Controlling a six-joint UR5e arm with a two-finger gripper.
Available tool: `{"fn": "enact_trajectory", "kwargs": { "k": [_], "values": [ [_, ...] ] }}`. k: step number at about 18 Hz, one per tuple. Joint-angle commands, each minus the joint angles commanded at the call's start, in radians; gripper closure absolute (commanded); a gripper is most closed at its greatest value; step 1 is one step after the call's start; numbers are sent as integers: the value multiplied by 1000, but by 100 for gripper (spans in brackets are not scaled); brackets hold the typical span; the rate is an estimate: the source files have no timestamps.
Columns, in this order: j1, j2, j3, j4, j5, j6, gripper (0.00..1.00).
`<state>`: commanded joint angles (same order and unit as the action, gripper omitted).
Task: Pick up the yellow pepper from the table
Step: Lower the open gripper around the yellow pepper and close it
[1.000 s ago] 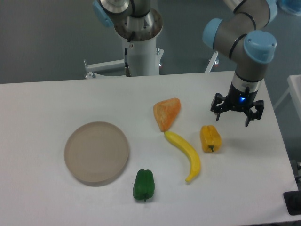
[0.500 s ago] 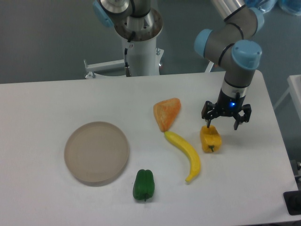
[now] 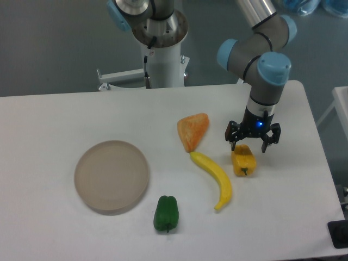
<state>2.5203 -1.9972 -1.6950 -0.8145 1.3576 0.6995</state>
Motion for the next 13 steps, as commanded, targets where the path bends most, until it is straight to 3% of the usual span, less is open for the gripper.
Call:
{"fn": "enact_trajectory", "kwargs": {
  "k": [11,13],
  "values": [
    [-14,-32,-2,46,6,9,0],
    [-14,-34,-2,46,6,11,16]
  ]
}}
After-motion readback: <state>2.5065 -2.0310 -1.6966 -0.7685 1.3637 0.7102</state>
